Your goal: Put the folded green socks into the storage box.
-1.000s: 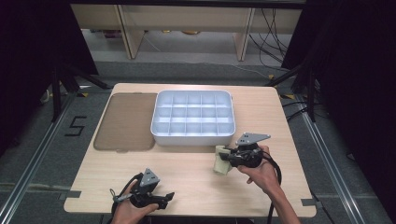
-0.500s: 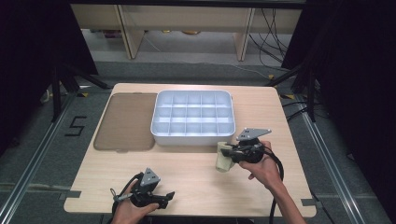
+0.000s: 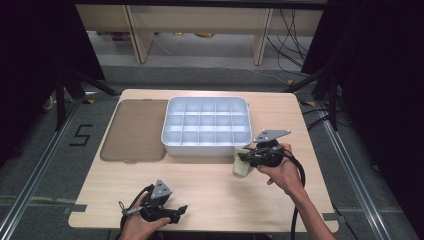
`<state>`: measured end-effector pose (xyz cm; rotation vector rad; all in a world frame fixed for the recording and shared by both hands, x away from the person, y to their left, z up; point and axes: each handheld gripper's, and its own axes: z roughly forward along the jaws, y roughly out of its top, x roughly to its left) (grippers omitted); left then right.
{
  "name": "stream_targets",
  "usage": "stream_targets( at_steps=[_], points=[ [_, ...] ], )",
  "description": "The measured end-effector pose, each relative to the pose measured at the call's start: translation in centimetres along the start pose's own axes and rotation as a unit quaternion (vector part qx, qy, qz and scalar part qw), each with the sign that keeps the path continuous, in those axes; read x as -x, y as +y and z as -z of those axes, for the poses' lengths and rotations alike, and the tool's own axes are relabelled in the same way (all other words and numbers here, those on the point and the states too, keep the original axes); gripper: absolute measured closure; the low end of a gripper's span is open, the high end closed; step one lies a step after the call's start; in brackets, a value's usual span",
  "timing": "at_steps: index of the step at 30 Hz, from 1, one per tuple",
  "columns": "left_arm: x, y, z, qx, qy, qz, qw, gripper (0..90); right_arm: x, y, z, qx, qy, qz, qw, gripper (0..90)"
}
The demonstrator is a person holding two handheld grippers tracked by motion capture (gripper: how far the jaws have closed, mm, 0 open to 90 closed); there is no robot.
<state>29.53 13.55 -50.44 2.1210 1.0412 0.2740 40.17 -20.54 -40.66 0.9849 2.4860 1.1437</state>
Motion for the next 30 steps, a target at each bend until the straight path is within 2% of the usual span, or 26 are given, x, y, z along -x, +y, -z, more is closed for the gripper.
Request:
stream_targets(
  at_steps=[1, 2, 4, 5, 7, 8, 9, 11, 12, 13, 16, 18, 19, 20, 21, 23, 24, 25, 26, 27, 28, 29, 30],
  points=[
    [0.0, 0.0, 0.1, -0.002, 0.000, -0.001, 1.0000, 23.4, 0.1, 0.1, 0.0, 0.001, -0.002, 0.005, 1.0000, 72.4],
    [0.0, 0.0, 0.1, -0.001, 0.000, -0.001, 1.0000, 23.5, 0.0, 0.1, -0.1, 0.007, -0.002, -0.005, 1.0000, 72.4],
    [0.0, 0.0, 0.1, -0.001, 0.001, -0.001, 1.0000, 23.4, 0.2, 0.5, 0.2, -0.002, 0.000, -0.006, 1.0000, 72.4],
    [0.0, 0.0, 0.0, 0.000, -0.002, 0.002, 1.0000, 23.4, 0.4, 0.6, 0.2, 0.001, -0.004, 0.001, 1.0000, 72.4],
    [-0.1, 0.0, 0.1, -0.008, -0.003, -0.012, 0.9999, 23.4, 0.6, 0.8, 0.3, 0.005, -0.003, 0.010, 0.9999, 72.5],
    [-0.1, 0.0, 0.1, -0.008, -0.003, -0.011, 0.9999, 23.4, 0.5, 1.0, 0.4, 0.008, -0.006, -0.005, 0.9999, 72.4],
    [0.0, 0.0, 0.1, -0.008, -0.003, -0.011, 0.9999, 23.4, 0.6, 1.1, 0.5, 0.010, -0.007, -0.004, 0.9999, 72.4],
    [-0.1, 0.0, 0.1, -0.008, -0.002, -0.013, 0.9999, 23.4, 0.9, 1.6, 0.8, 0.011, -0.009, 0.008, 0.9999, 72.4],
    [-0.1, 0.0, 0.1, -0.008, -0.002, -0.013, 0.9999, 23.4, 0.9, 1.7, 0.8, 0.013, -0.013, 0.003, 0.9998, 72.4],
    [0.0, 0.0, 0.1, -0.007, -0.002, -0.013, 0.9999, 23.4, 1.2, 1.9, 0.9, 0.008, -0.015, 0.010, 0.9998, 72.4],
    [0.0, 0.0, 0.1, -0.008, -0.002, -0.012, 0.9999, 23.4, 1.5, 2.4, 0.9, 0.009, -0.022, 0.011, 0.9996, 72.5],
    [-0.1, 0.0, 0.1, -0.008, -0.002, -0.013, 0.9999, 23.4, 1.4, 2.7, 0.9, 0.005, -0.022, -0.004, 0.9997, 72.4],
    [-0.1, 0.0, 0.1, -0.008, -0.002, -0.013, 0.9999, 23.4, 1.8, 2.9, 0.9, 0.007, -0.026, 0.012, 0.9996, 72.4],
    [-0.1, 0.0, 0.1, -0.008, -0.002, -0.013, 0.9999, 23.4, 1.9, 3.1, 0.8, 0.008, -0.029, 0.015, 0.9994, 72.4],
    [-0.1, 0.0, 0.1, -0.007, -0.002, -0.013, 0.9999, 23.4, 1.8, 3.2, 0.8, 0.009, -0.031, 0.002, 0.9995, 72.4],
    [-0.1, 0.0, 0.1, -0.006, -0.003, -0.013, 0.9999, 23.4, 2.0, 3.6, 0.8, 0.005, -0.031, 0.002, 0.9995, 72.4],
    [0.0, 0.0, 0.1, -0.004, 0.000, -0.009, 1.0000, 23.4, 2.2, 3.7, 0.6, 0.016, -0.035, 0.007, 0.9992, 72.4],
    [0.1, 0.0, 0.0, -0.002, 0.001, -0.003, 1.0000, 23.4, 2.3, 3.8, 0.7, 0.007, -0.035, 0.011, 0.9993, 72.4],
    [0.2, 0.0, 0.0, -0.001, -0.002, -0.002, 1.0000, 23.3, 2.2, 3.9, 0.6, 0.006, -0.035, -0.002, 0.9994, 72.4],
    [0.1, 0.1, 0.2, -0.009, -0.003, -0.015, 0.9998, 23.3, 2.4, 4.1, 0.6, 0.003, -0.039, -0.002, 0.9992, 72.4],
    [0.2, 0.1, 0.1, -0.003, -0.003, -0.014, 0.9999, 23.3, 2.7, 4.2, 0.6, 0.005, -0.038, 0.010, 0.9992, 72.4],
    [0.3, 0.0, 0.0, -0.003, 0.000, -0.005, 1.0000, 23.2, 2.6, 4.3, 0.5, 0.004, -0.038, -0.003, 0.9993, 72.4],
    [0.2, 0.0, 0.1, -0.011, -0.004, -0.010, 0.9999, 23.2, 2.7, 4.3, 0.2, 0.020, -0.044, 0.001, 0.9988, 72.4]
  ],
)
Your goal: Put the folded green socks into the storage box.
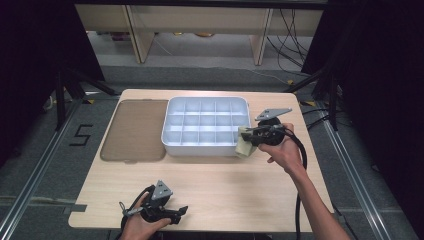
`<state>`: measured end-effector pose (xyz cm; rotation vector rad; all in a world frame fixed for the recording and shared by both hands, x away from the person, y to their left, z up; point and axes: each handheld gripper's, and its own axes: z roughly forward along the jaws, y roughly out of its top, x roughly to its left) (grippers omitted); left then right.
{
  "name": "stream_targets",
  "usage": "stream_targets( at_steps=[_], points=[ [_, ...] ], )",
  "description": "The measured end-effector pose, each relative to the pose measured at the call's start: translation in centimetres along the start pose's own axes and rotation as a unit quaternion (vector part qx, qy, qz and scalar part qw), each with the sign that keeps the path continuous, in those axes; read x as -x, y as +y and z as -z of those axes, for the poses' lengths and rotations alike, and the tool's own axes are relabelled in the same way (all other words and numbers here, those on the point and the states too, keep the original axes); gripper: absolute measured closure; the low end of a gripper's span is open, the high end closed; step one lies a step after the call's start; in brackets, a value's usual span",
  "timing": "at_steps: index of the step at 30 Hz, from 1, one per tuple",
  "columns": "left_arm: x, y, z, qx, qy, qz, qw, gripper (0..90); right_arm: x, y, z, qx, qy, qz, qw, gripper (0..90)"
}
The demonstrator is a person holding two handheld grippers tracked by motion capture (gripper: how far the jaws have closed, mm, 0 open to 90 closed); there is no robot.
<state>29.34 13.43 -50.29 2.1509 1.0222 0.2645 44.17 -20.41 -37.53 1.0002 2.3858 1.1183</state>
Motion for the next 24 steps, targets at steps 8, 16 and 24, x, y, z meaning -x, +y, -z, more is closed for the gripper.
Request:
stream_targets(
  at_steps=[8, 16, 24],
  points=[
    [0.0, -0.1, -0.1, 0.004, 0.006, 0.007, 0.9999, 23.2, 1.0, 0.9, -0.5, -0.017, -0.007, -0.005, 0.9998, 72.4],
    [0.0, -0.1, -0.1, 0.003, 0.005, 0.006, 1.0000, 23.2, 1.5, 1.6, -1.2, -0.030, -0.016, -0.013, 0.9993, 72.4],
    [0.0, -0.1, -0.1, 0.002, 0.004, 0.005, 1.0000, 23.2, 2.3, 2.4, -2.3, -0.034, -0.030, -0.010, 0.9989, 72.4]
  ],
)
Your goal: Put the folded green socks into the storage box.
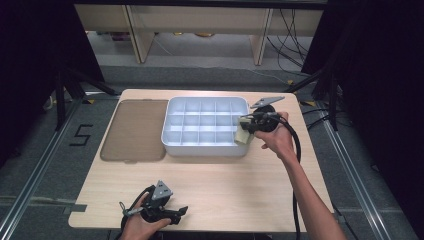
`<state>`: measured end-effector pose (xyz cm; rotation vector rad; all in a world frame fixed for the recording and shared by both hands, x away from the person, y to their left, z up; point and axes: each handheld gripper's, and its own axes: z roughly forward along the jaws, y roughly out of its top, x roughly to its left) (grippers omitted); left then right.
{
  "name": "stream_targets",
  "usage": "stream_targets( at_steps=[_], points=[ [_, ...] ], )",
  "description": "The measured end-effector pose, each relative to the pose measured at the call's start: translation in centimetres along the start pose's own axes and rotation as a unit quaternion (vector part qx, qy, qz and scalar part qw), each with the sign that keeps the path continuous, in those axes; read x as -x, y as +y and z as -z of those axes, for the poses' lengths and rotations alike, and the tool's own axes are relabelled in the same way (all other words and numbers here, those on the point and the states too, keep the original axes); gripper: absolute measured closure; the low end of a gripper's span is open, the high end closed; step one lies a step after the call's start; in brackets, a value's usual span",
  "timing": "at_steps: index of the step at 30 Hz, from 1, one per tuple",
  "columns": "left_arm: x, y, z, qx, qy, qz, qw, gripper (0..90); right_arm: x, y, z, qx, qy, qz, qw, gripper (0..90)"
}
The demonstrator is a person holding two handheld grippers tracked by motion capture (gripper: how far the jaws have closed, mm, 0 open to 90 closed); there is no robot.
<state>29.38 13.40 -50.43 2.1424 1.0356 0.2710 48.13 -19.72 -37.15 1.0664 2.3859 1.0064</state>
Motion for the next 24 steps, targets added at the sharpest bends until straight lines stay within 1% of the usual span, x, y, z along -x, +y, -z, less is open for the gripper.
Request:
stream_targets(
  at_steps=[1, 2, 3, 4, 5, 6, 7, 8, 9, 10, 11, 12, 13, 14, 15, 16, 17, 19, 20, 21, 22, 23, 24],
  points=[
    [0.0, 0.0, 0.0, 0.000, 0.000, 0.000, 1.0000, 23.2, 0.0, 0.0, -0.4, 0.015, -0.006, -0.001, 0.9999, 72.4],
    [0.0, 0.0, 0.0, 0.000, 0.000, 0.000, 1.0000, 23.2, 0.1, 0.3, -0.3, -0.003, -0.004, 0.002, 1.0000, 72.4],
    [0.0, 0.0, 0.0, -0.001, 0.001, -0.005, 1.0000, 23.2, 0.2, 0.4, -0.5, -0.004, -0.008, 0.005, 1.0000, 72.4],
    [0.0, 0.0, 0.0, 0.000, 0.001, -0.002, 1.0000, 23.2, 0.0, 0.4, -0.6, -0.005, -0.008, -0.011, 0.9999, 72.4],
    [0.0, 0.0, 0.0, 0.000, 0.002, -0.003, 1.0000, 23.2, 0.3, 0.5, -0.7, -0.008, -0.009, 0.003, 0.9999, 72.4],
    [0.0, 0.0, 0.1, 0.000, 0.001, -0.005, 1.0000, 23.2, 0.3, 0.5, -1.0, -0.002, -0.013, 0.004, 0.9999, 72.4],
    [0.0, 0.0, 0.1, 0.000, -0.003, -0.001, 1.0000, 23.2, 0.4, 0.5, -1.1, -0.011, -0.014, 0.005, 0.9998, 72.4],
    [0.0, 0.0, 0.1, 0.003, -0.002, -0.003, 1.0000, 23.2, 0.4, 0.5, -1.5, 0.001, -0.020, 0.006, 0.9998, 72.4],
    [-0.2, 0.1, 0.3, -0.003, -0.003, -0.013, 0.9999, 23.2, 0.4, 0.5, -1.5, -0.012, -0.021, 0.003, 0.9997, 72.4],
    [-0.2, 0.1, 0.3, -0.002, -0.003, -0.012, 0.9999, 23.2, 0.5, 0.6, -1.7, -0.018, -0.022, 0.005, 0.9996, 72.4],
    [-0.2, 0.1, 0.3, -0.002, -0.003, -0.012, 0.9999, 23.2, 0.5, 0.5, -2.0, -0.016, -0.026, 0.012, 0.9995, 72.4],
    [-0.2, 0.1, 0.3, -0.003, -0.003, -0.014, 0.9999, 23.2, 0.4, 0.5, -2.1, -0.021, -0.028, 0.001, 0.9994, 72.4],
    [-0.1, 0.1, 0.2, -0.002, -0.003, -0.012, 0.9999, 23.2, 0.5, 0.6, -2.2, -0.024, -0.032, 0.010, 0.9991, 72.4],
    [-0.2, 0.1, 0.2, -0.002, -0.003, -0.012, 0.9999, 23.2, 0.5, 0.6, -2.5, -0.019, -0.037, 0.016, 0.9990, 72.3],
    [-0.2, 0.1, 0.2, -0.003, -0.003, -0.013, 0.9999, 23.2, 0.6, 0.6, -2.7, -0.023, -0.038, 0.022, 0.9988, 72.4],
    [-0.2, 0.1, 0.2, -0.003, -0.002, -0.014, 0.9999, 23.2, 0.5, 0.6, -2.9, -0.023, -0.041, 0.024, 0.9986, 72.3],
    [-0.2, 0.1, 0.2, -0.002, -0.002, -0.013, 0.9999, 23.2, 0.5, 0.6, -3.1, -0.029, -0.041, 0.027, 0.9984, 72.4],
    [-0.1, 0.0, 0.1, 0.005, 0.000, 0.001, 1.0000, 23.2, 0.4, 0.6, -3.3, -0.034, -0.045, 0.027, 0.9981, 72.4],
    [-0.2, 0.0, 0.2, -0.001, -0.003, -0.005, 1.0000, 23.2, 0.3, 0.6, -3.5, -0.036, -0.045, 0.025, 0.9980, 72.3],
    [-0.1, 0.0, 0.2, 0.002, -0.002, -0.002, 1.0000, 23.2, 0.4, 0.6, -3.6, -0.038, -0.048, 0.030, 0.9977, 72.4],
    [-0.1, 0.0, 0.1, 0.005, 0.000, 0.002, 1.0000, 23.2, 0.3, 0.7, -3.6, -0.041, -0.050, 0.028, 0.9975, 72.3],
    [-0.1, 0.0, 0.2, -0.001, -0.003, -0.006, 1.0000, 23.2, 0.3, 0.7, -3.7, -0.041, -0.051, 0.029, 0.9974, 72.3],
    [-0.1, 0.0, 0.2, -0.001, -0.002, -0.007, 1.0000, 23.2, 0.4, 0.7, -3.8, -0.040, -0.055, 0.034, 0.9971, 72.3]
  ],
)
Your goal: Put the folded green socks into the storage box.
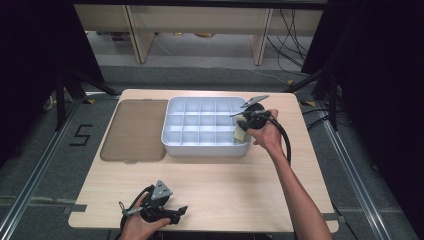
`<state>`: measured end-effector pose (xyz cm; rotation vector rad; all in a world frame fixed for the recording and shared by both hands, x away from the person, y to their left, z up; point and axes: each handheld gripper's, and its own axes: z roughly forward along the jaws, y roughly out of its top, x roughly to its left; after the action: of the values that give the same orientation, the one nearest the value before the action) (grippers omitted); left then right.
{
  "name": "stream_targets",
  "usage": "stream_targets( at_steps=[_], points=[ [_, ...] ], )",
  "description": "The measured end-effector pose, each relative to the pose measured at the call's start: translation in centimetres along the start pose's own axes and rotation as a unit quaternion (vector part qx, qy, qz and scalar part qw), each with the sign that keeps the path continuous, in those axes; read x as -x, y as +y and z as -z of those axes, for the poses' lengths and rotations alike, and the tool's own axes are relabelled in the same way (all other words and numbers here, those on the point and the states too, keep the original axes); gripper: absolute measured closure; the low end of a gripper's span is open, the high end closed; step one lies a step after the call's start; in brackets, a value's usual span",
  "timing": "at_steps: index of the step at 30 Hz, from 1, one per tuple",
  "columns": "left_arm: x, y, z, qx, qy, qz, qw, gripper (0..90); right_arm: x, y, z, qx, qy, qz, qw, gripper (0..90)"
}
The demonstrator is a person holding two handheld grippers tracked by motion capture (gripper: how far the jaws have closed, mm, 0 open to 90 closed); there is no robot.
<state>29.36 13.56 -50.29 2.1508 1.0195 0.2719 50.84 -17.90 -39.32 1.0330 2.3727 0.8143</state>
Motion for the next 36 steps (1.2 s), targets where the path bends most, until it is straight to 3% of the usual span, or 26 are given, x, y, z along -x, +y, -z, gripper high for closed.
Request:
stream_targets(
  at_steps=[1, 10, 12, 17, 27, 32, 36],
  points=[
    [0.0, 0.0, 0.0, -0.002, -0.001, -0.002, 1.0000, 23.2, -0.1, 0.0, -0.1, -0.003, -0.001, -0.006, 1.0000, 72.3],
    [0.0, 0.0, 0.0, -0.002, -0.001, -0.006, 1.0000, 23.2, -0.6, -0.6, -1.3, -0.020, -0.017, 0.026, 0.9993, 72.2],
    [0.0, 0.0, -0.2, -0.001, 0.004, 0.004, 1.0000, 23.2, -0.6, -0.8, -1.5, -0.021, -0.018, 0.029, 0.9992, 72.2],
    [0.0, 0.0, -0.1, -0.001, 0.004, -0.006, 1.0000, 23.2, -0.9, -1.3, -2.0, -0.022, -0.021, 0.043, 0.9986, 72.2],
    [0.0, -0.1, -0.2, -0.001, 0.004, 0.003, 1.0000, 23.0, -1.5, -2.3, -3.0, -0.025, -0.010, 0.070, 0.9972, 72.2],
    [0.0, -0.1, -0.2, -0.003, 0.003, 0.001, 1.0000, 23.0, -2.0, -2.6, -3.3, -0.029, -0.016, 0.070, 0.9970, 72.2],
    [0.1, -0.1, -0.2, 0.000, 0.005, 0.004, 1.0000, 23.0, -1.9, -3.0, -3.6, -0.032, -0.002, 0.084, 0.9959, 72.2]
  ],
)
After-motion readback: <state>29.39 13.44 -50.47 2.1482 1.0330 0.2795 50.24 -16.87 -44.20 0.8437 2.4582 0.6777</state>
